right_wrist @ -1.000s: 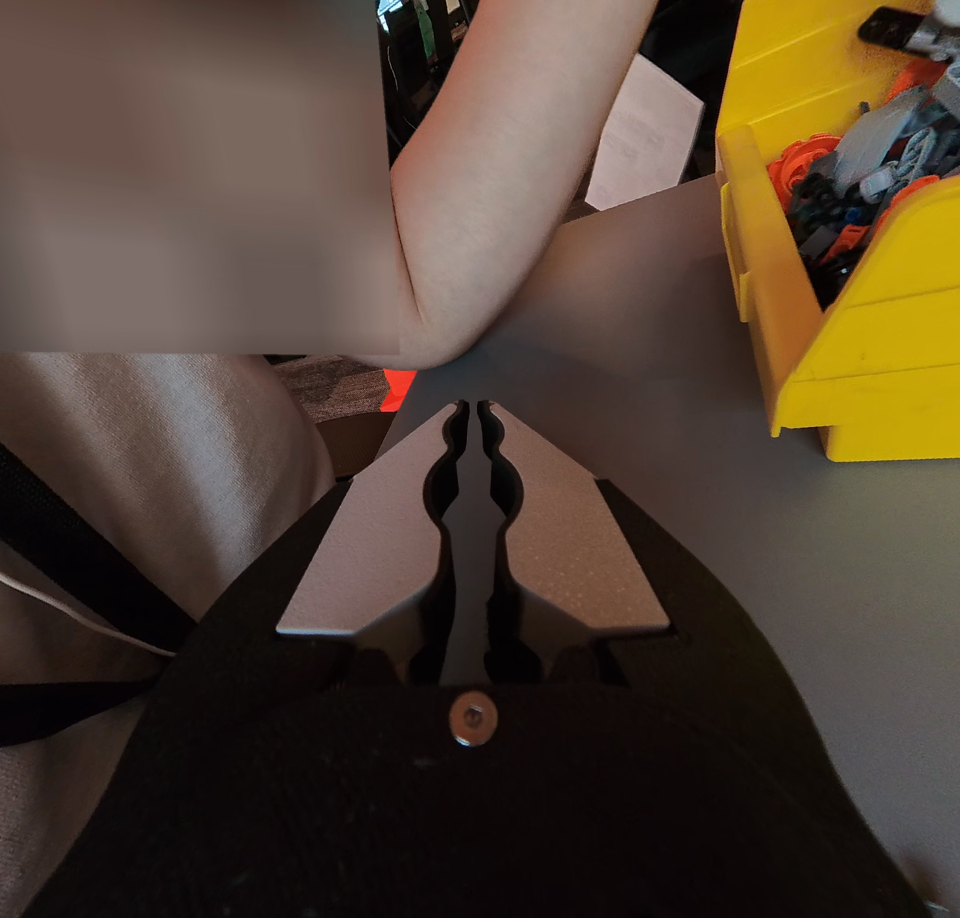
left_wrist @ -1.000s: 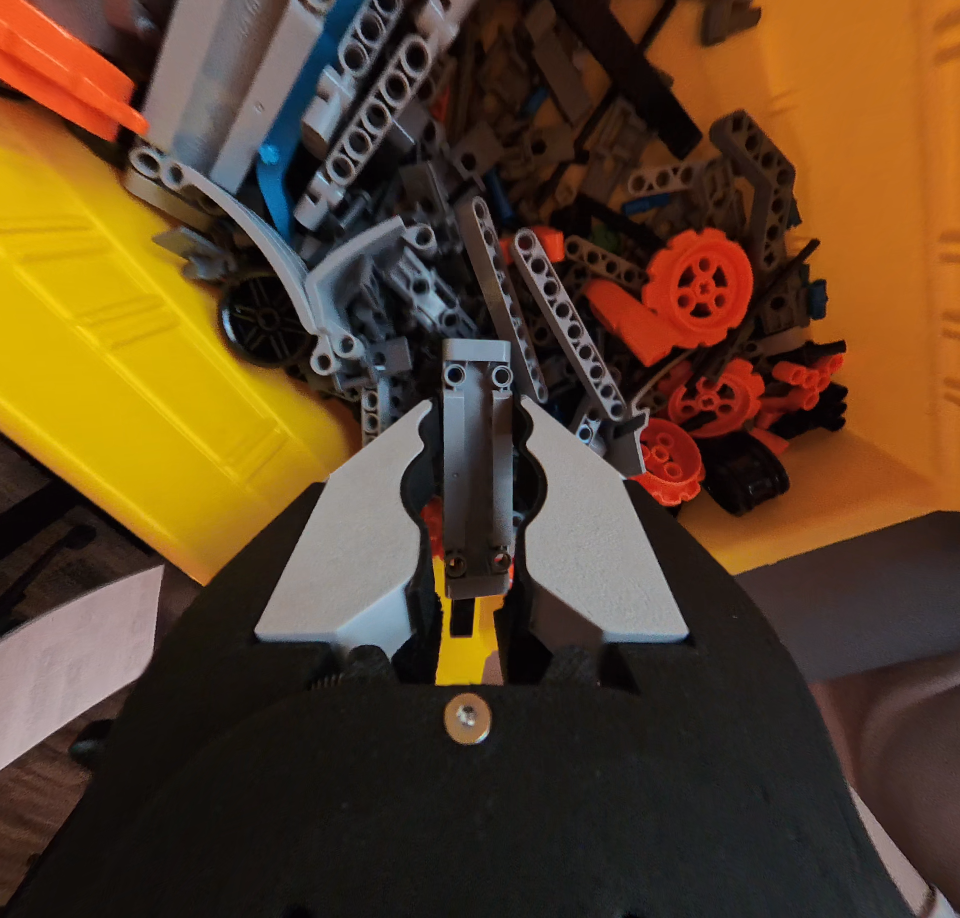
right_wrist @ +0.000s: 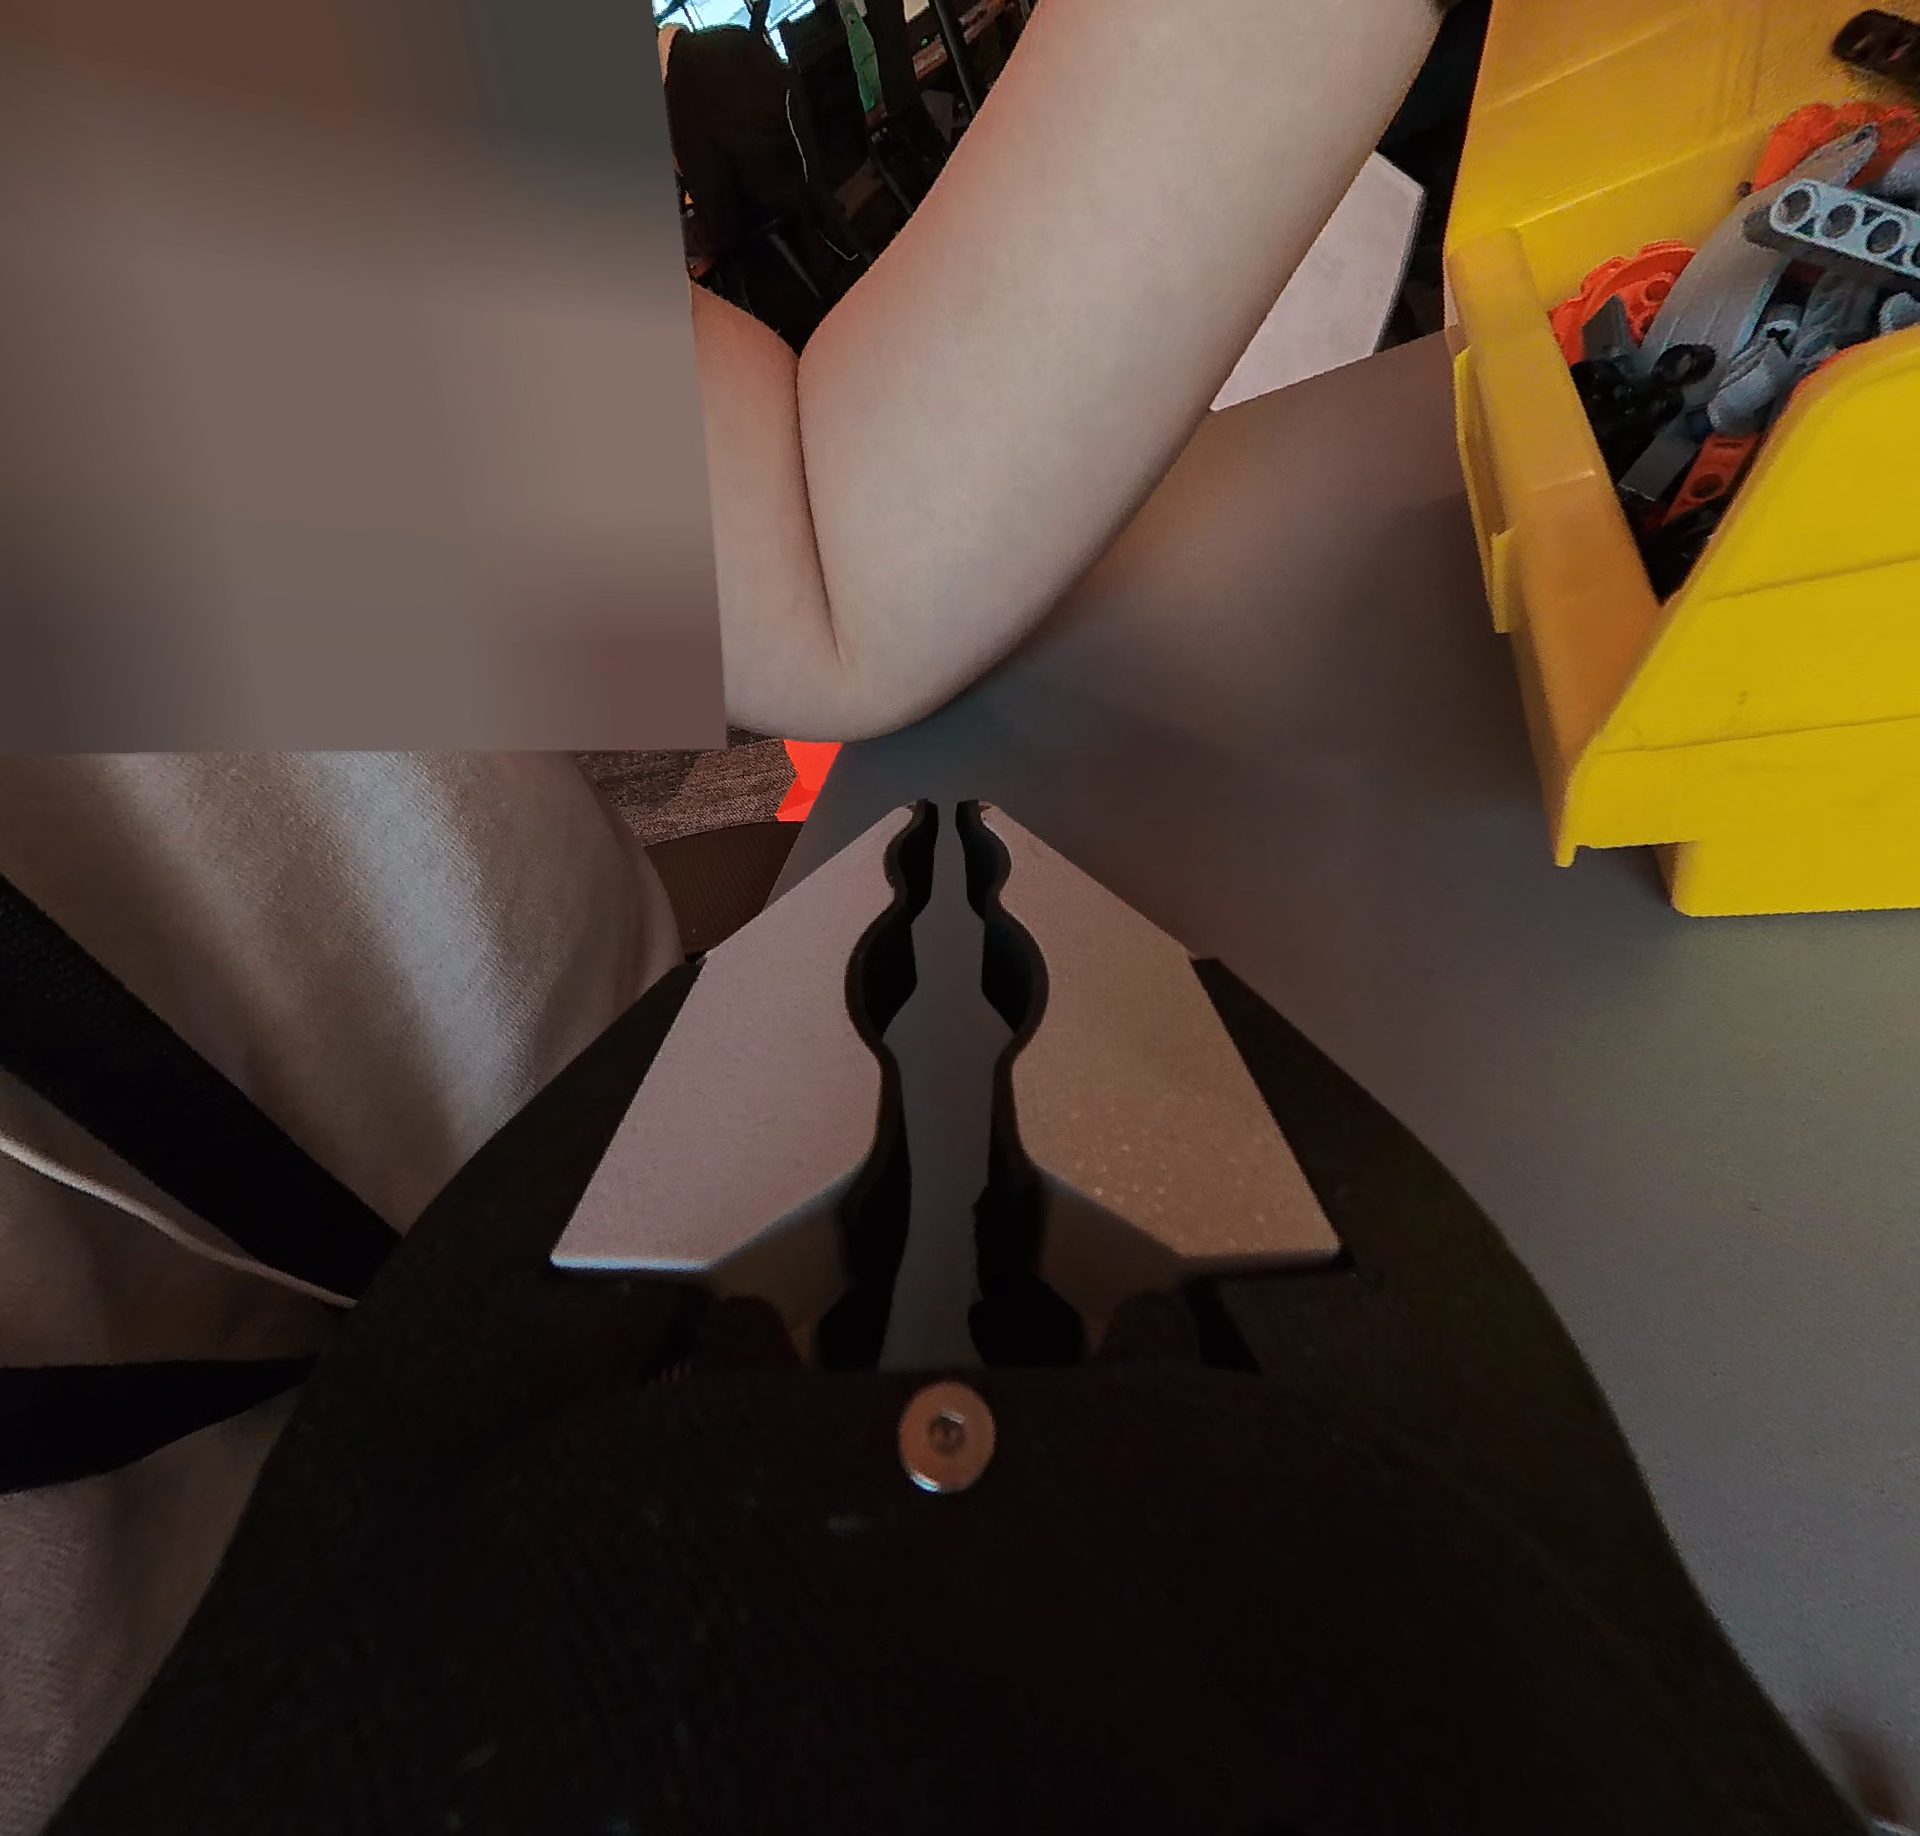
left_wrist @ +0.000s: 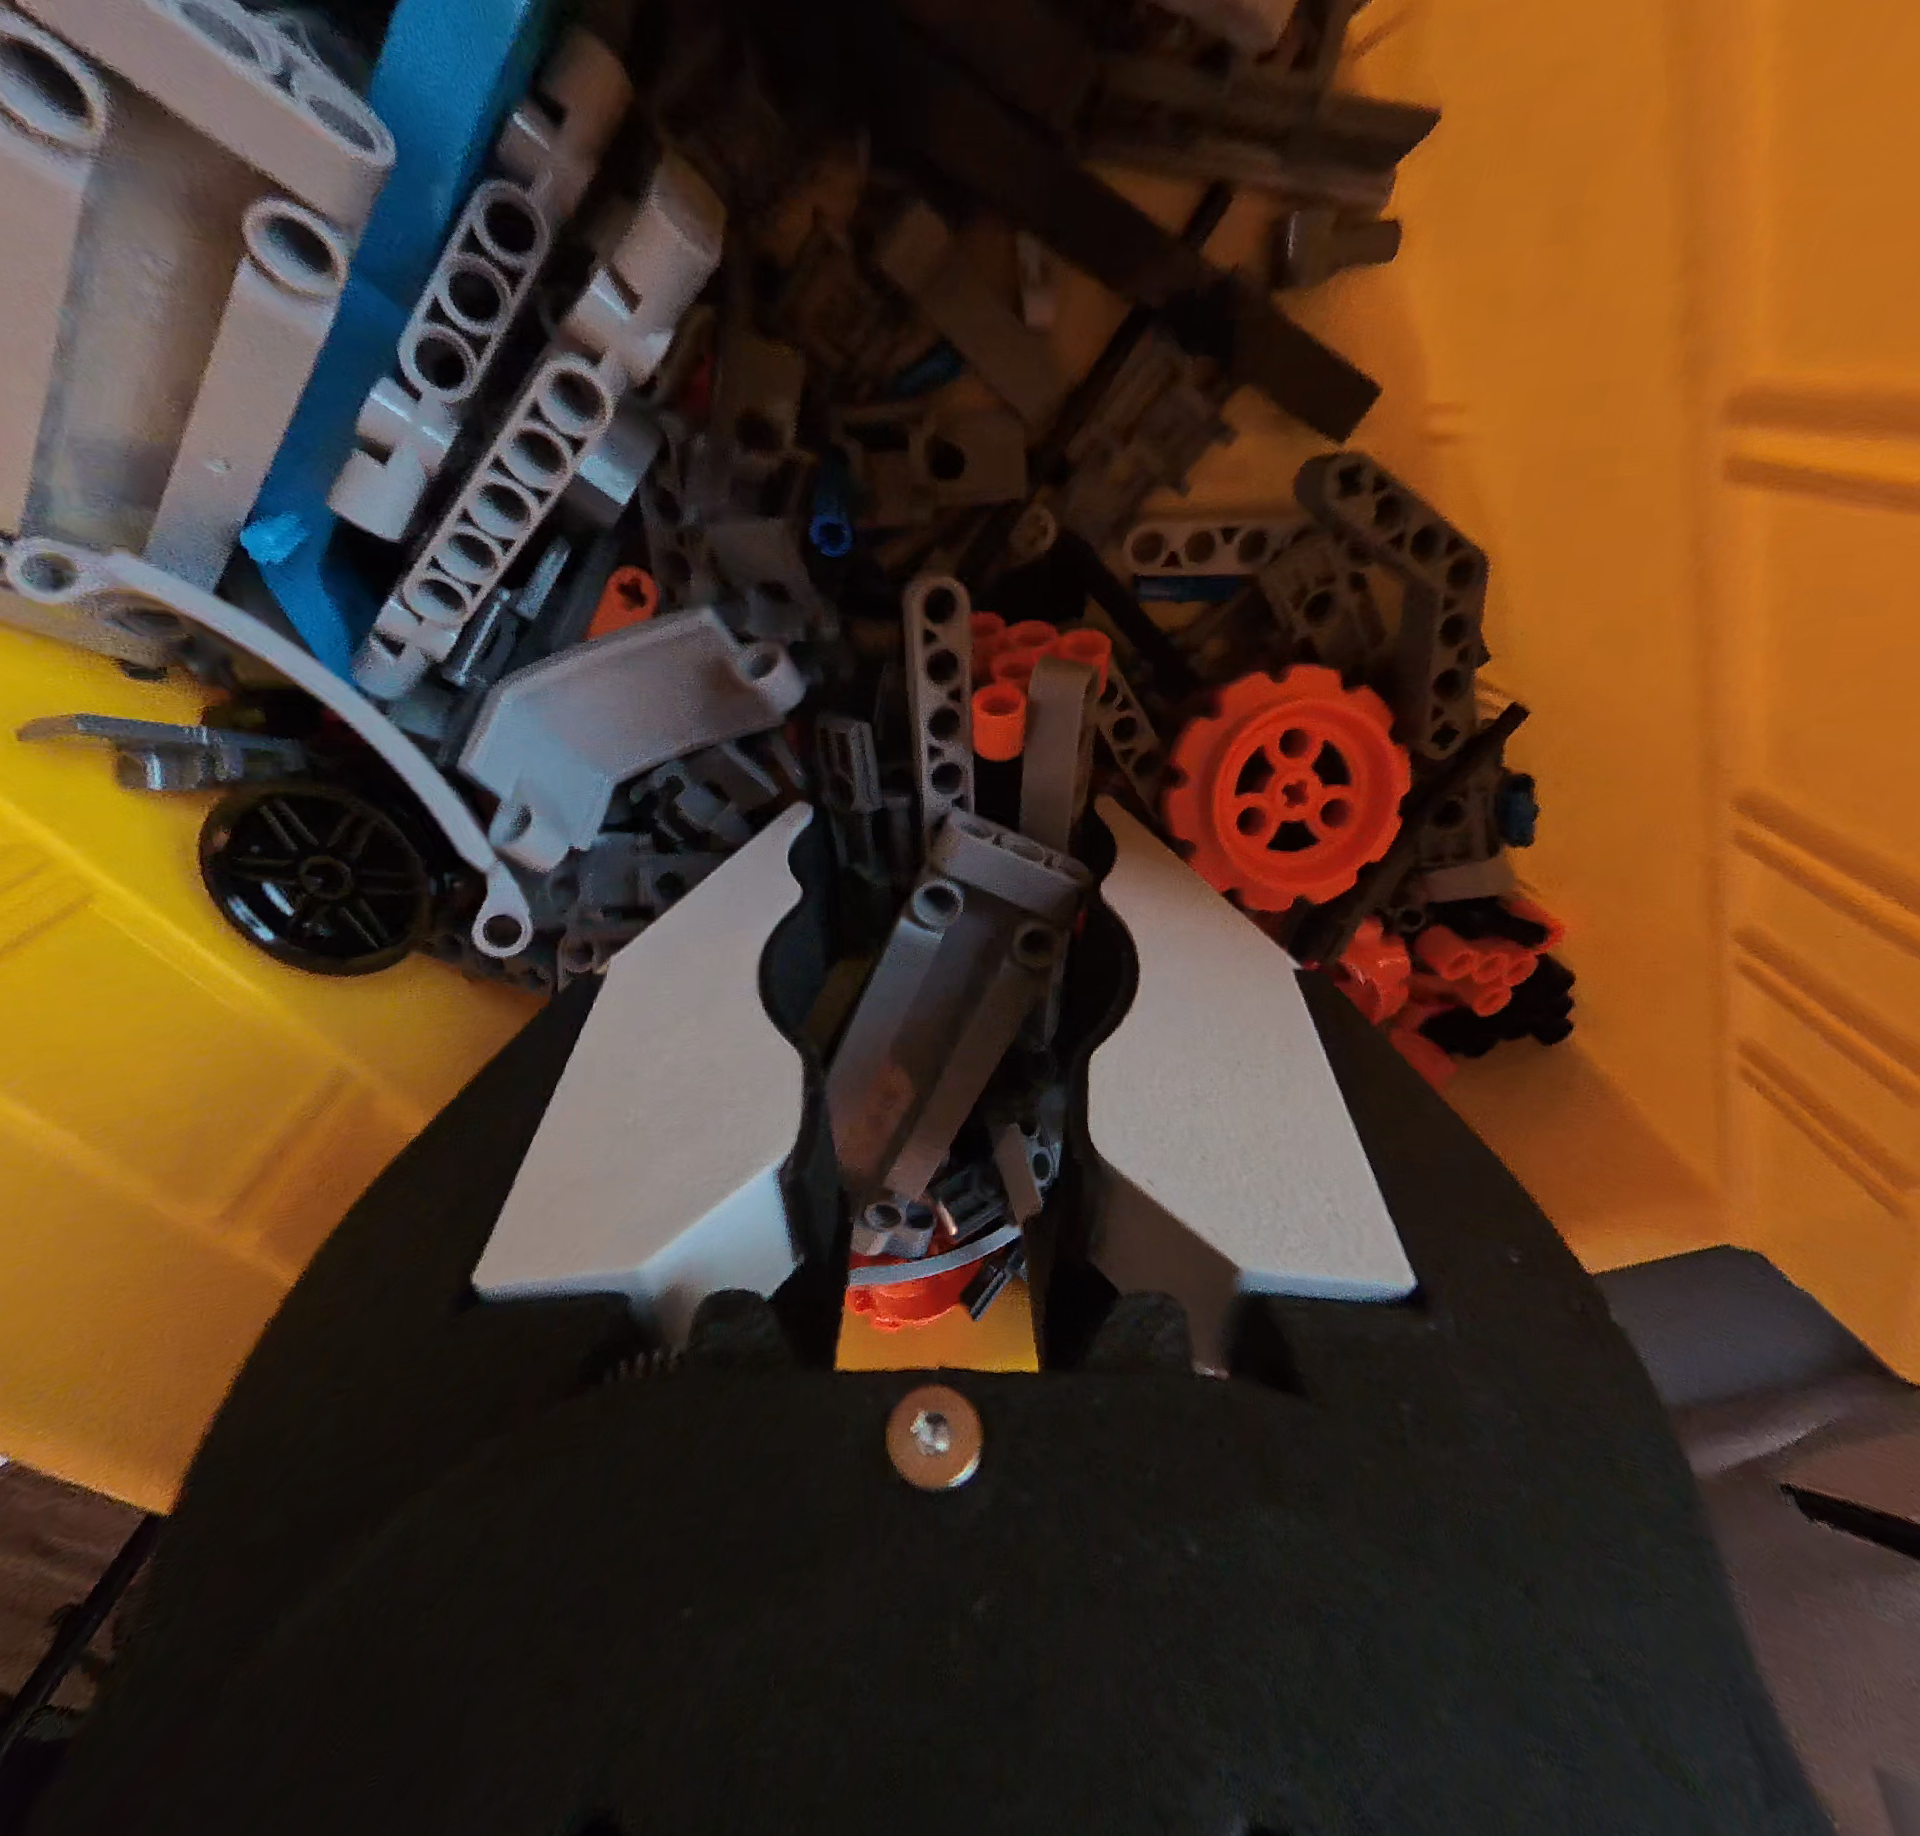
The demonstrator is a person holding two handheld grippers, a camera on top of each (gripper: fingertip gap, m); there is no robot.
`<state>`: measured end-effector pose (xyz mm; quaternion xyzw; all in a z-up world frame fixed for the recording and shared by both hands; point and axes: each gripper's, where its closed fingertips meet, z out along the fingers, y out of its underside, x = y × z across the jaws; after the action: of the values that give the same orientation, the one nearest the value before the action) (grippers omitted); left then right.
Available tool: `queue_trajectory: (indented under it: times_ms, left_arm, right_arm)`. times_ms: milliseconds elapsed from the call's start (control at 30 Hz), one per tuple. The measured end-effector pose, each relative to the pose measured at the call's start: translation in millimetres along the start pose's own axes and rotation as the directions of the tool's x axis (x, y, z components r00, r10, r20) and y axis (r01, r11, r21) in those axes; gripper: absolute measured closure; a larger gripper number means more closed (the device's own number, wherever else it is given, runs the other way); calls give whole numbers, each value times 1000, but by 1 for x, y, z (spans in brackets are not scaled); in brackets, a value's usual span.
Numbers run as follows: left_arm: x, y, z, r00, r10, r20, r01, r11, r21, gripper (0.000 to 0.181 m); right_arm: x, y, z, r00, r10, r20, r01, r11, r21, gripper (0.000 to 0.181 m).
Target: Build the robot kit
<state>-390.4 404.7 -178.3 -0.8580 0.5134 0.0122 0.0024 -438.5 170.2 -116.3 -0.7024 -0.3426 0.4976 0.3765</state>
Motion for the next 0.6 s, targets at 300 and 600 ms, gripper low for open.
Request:
queue_trajectory:
  times_ms: [300, 600]
  left_arm:
    - [-35, 12, -25, 991, -135, -23, 137, 986, 94, 156]
    - [-46, 19, -28, 986, -164, -6, 164, 982, 95, 156]
  right_arm:
    - [0, 0, 0, 1000, 7, 4, -7, 1000, 1, 178]
    - [1, 0, 0, 1000, 12, 5, -12, 1000, 1, 178]
